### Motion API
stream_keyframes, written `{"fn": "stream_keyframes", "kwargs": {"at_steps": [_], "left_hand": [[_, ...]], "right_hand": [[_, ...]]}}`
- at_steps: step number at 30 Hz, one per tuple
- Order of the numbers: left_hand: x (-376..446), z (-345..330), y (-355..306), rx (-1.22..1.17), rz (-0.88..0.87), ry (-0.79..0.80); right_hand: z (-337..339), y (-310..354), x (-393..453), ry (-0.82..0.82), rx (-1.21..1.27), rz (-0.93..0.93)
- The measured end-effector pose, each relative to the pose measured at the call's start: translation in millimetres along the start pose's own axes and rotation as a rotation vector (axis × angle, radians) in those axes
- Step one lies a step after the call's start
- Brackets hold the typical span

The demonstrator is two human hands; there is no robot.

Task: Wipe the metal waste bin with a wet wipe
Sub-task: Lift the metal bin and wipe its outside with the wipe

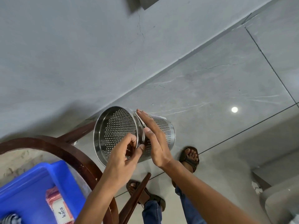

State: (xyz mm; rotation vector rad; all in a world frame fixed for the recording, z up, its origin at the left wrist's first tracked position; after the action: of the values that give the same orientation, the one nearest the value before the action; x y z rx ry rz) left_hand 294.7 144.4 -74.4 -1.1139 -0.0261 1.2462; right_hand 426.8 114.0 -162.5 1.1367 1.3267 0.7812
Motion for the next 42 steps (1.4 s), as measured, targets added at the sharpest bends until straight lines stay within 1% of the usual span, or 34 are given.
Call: {"fn": "stream_keyframes", "kwargs": {"at_steps": [4,7,9,13,15,18,24,26,30,33,37,39,42], "left_hand": [[-3.6,-0.4,-1.4,-0.059,0.029,-0.007],[-8.6,-3.1,-4.1,-0.101,0.023,-0.031],[-13.9,-4.4,-2.8,-0.078,0.004,-0.028],[-22.9,-1.4,3.9,-0.007,-0.063,-0.021],[-23.8,-0.3,7.8,0.023,-0.107,-0.002],[-23.3,-3.8,16.0,0.045,-0.133,0.031],[-12.4,-14.9,27.8,0.083,-0.164,0.010],[-4.0,-21.0,29.2,0.090,-0.177,0.001],[21.4,-33.6,39.7,0.154,-0.171,-0.031],[42.9,-43.7,49.4,0.236,-0.166,-0.048],[70.2,-55.9,63.7,0.439,-0.214,-0.096],[80.5,-59.5,72.2,0.542,-0.226,-0.089],[92.1,-69.1,85.8,0.619,-0.234,-0.093]], "right_hand": [[8.3,-11.7,19.0,-0.021,-0.060,-0.020],[20.4,-31.1,35.0,-0.058,-0.096,-0.092],[32.8,-50.2,42.2,-0.090,-0.105,-0.174],[66.7,-96.9,45.6,-0.164,-0.166,-0.424],[79.2,-117.5,43.1,-0.155,-0.234,-0.512],[85.9,-133.8,41.8,-0.104,-0.335,-0.553],[97.4,-148.5,23.5,-0.180,-0.402,-0.618],[103.9,-158.9,14.8,-0.193,-0.358,-0.678],[109.0,-172.8,1.6,-0.280,-0.093,-0.841],[112.2,-176.1,-2.2,-0.328,0.071,-0.907],[120.7,-175.0,-3.7,-0.448,0.310,-0.928],[123.8,-169.9,-3.3,-0.504,0.421,-0.924],[129.8,-163.1,-1.0,-0.500,0.470,-0.889]]}}
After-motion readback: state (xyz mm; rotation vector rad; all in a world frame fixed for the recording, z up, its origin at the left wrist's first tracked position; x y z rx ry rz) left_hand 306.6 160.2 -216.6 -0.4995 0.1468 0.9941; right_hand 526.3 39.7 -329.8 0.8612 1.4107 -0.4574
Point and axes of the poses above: each hand's wrist, its own x-axis towards the middle knuckle, its own z-axis out of the back of the hand, y = z × x, the point moved 2 cm from there along x, towards the middle knuckle, and after that the axes turned 4 degrees about x, right-handed, at the moved point
